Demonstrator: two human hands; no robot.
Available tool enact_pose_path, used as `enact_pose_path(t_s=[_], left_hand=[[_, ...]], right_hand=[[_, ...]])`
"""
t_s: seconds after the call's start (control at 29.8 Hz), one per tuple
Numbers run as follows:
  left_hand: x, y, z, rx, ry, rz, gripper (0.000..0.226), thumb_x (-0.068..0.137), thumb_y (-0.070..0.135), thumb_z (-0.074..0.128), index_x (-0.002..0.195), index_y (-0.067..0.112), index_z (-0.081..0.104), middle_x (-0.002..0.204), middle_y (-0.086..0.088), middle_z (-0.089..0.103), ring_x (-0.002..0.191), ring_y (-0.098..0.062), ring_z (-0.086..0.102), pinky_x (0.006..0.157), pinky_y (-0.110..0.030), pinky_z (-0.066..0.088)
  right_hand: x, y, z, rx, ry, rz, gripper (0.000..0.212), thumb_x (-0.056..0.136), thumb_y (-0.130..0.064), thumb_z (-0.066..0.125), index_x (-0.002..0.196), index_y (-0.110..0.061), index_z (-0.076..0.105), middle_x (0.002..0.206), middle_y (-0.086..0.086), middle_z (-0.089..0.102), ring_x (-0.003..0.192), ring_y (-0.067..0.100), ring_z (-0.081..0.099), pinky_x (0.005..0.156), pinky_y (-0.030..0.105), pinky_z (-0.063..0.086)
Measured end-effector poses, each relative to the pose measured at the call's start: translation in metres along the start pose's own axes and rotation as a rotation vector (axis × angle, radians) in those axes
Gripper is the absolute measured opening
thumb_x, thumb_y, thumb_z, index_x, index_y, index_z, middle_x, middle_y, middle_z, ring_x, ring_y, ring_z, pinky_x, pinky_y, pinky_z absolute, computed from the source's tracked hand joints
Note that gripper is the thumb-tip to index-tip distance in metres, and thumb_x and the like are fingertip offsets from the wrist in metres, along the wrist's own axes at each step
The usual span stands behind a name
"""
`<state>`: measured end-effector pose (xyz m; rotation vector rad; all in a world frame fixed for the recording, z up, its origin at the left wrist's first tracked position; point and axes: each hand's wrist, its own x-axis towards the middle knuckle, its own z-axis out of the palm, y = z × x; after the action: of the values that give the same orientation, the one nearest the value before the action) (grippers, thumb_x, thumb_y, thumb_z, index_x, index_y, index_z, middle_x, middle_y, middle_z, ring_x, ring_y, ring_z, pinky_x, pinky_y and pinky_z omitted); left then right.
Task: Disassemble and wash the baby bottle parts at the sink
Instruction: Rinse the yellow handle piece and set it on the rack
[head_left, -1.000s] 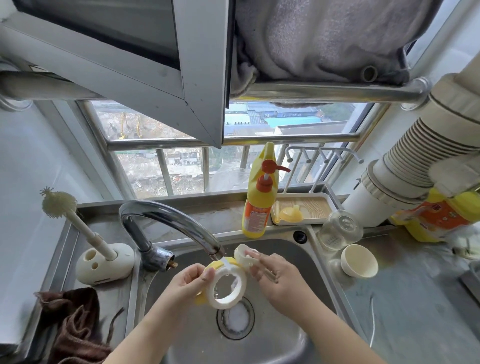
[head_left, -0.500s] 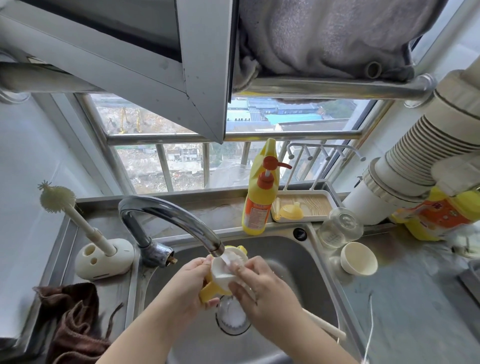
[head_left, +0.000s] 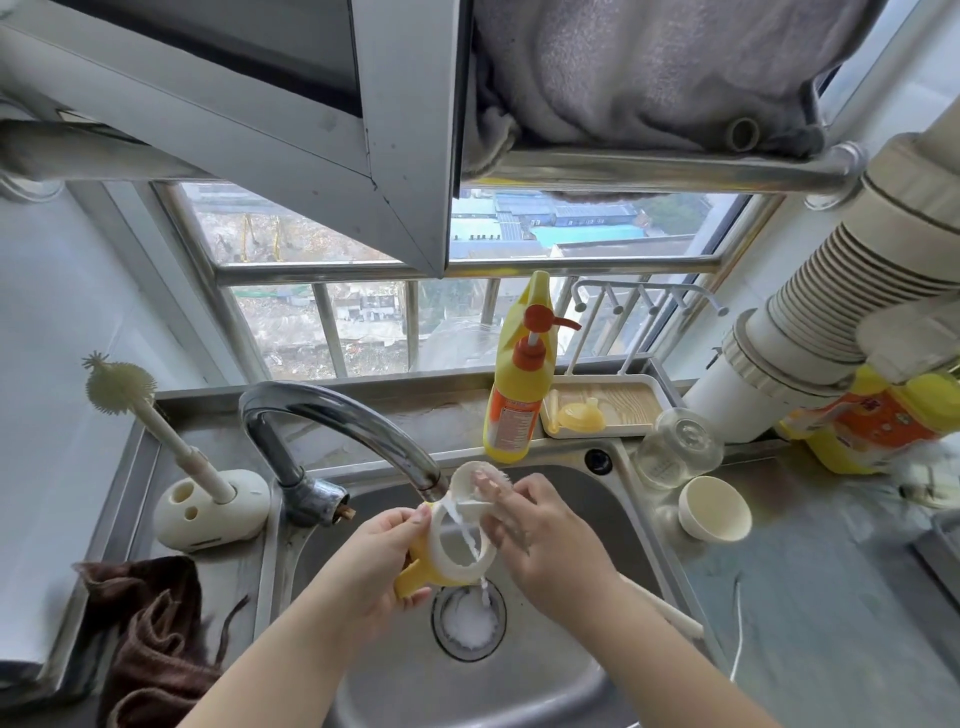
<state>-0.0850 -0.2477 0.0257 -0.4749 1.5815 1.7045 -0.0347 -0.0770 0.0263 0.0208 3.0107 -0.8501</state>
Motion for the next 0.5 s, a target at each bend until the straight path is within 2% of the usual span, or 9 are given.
enact_pose_path(t_s=[0.07, 0.17, 0.24, 0.3, 0.37, 0.44, 0.5], left_hand=[[-0.003, 0.002, -0.001, -0.011, -0.017, 0.017, 0.017, 0.094, 0.027, 0.052, 0.083, 0.014, 0.054, 0.072, -0.006, 0.06, 0.067, -0.021, 0.055, 0.065, -0.035, 0.042], [-0.005, 0.003, -0.008, -0.024, -0.029, 0.038, 0.013, 0.093, 0.024, 0.054, 0.088, 0.012, 0.056, 0.077, -0.008, 0.06, 0.068, -0.021, 0.055, 0.064, -0.033, 0.041], [-0.006, 0.002, -0.012, -0.021, -0.038, 0.065, 0.008, 0.09, 0.019, 0.058, 0.093, 0.011, 0.058, 0.08, -0.007, 0.06, 0.068, -0.02, 0.054, 0.064, -0.033, 0.041], [-0.006, 0.001, -0.012, 0.011, -0.047, 0.088, 0.009, 0.088, 0.015, 0.061, 0.096, 0.01, 0.06, 0.08, -0.005, 0.061, 0.07, -0.019, 0.054, 0.065, -0.033, 0.041], [-0.005, -0.001, -0.007, 0.023, -0.061, 0.095, 0.009, 0.088, 0.016, 0.062, 0.095, 0.012, 0.061, 0.079, -0.003, 0.062, 0.071, -0.018, 0.055, 0.066, -0.033, 0.042], [-0.004, -0.001, -0.003, 0.007, -0.068, 0.095, 0.006, 0.089, 0.016, 0.06, 0.093, 0.013, 0.061, 0.078, -0.003, 0.063, 0.07, -0.018, 0.055, 0.065, -0.033, 0.043], [-0.003, 0.001, -0.003, -0.035, -0.068, 0.092, 0.005, 0.091, 0.017, 0.056, 0.09, 0.014, 0.06, 0.075, -0.003, 0.064, 0.069, -0.02, 0.056, 0.065, -0.033, 0.042]], right_hand=[[0.0, -0.01, 0.005, 0.0, -0.041, -0.057, 0.054, 0.089, -0.061, 0.029, 0.141, -0.045, 0.03, 0.104, -0.013, 0.039, 0.085, 0.003, 0.044, 0.071, 0.02, 0.041], [-0.011, -0.002, 0.006, -0.06, -0.05, -0.112, 0.06, 0.084, -0.064, 0.016, 0.136, -0.046, 0.04, 0.107, -0.014, 0.046, 0.091, 0.005, 0.049, 0.067, 0.023, 0.041], [-0.018, 0.008, 0.003, -0.11, -0.038, -0.103, 0.055, 0.085, -0.061, 0.018, 0.134, -0.048, 0.041, 0.105, -0.014, 0.047, 0.093, 0.005, 0.05, 0.066, 0.021, 0.038], [-0.018, 0.018, 0.001, -0.083, 0.005, -0.009, 0.043, 0.094, -0.053, 0.031, 0.136, -0.047, 0.038, 0.101, -0.015, 0.044, 0.09, 0.005, 0.049, 0.066, 0.018, 0.036], [-0.012, 0.018, -0.001, -0.024, 0.082, 0.053, 0.04, 0.096, -0.042, 0.041, 0.137, -0.044, 0.039, 0.097, -0.014, 0.044, 0.084, 0.004, 0.047, 0.065, 0.019, 0.039], [-0.005, 0.006, 0.0, 0.031, 0.082, 0.006, 0.042, 0.095, -0.044, 0.04, 0.137, -0.044, 0.039, 0.098, -0.012, 0.046, 0.084, 0.005, 0.047, 0.068, 0.021, 0.042], [-0.005, -0.006, 0.005, 0.053, 0.022, -0.088, 0.048, 0.09, -0.052, 0.032, 0.136, -0.042, 0.042, 0.102, -0.01, 0.05, 0.085, 0.003, 0.047, 0.067, 0.022, 0.043]])
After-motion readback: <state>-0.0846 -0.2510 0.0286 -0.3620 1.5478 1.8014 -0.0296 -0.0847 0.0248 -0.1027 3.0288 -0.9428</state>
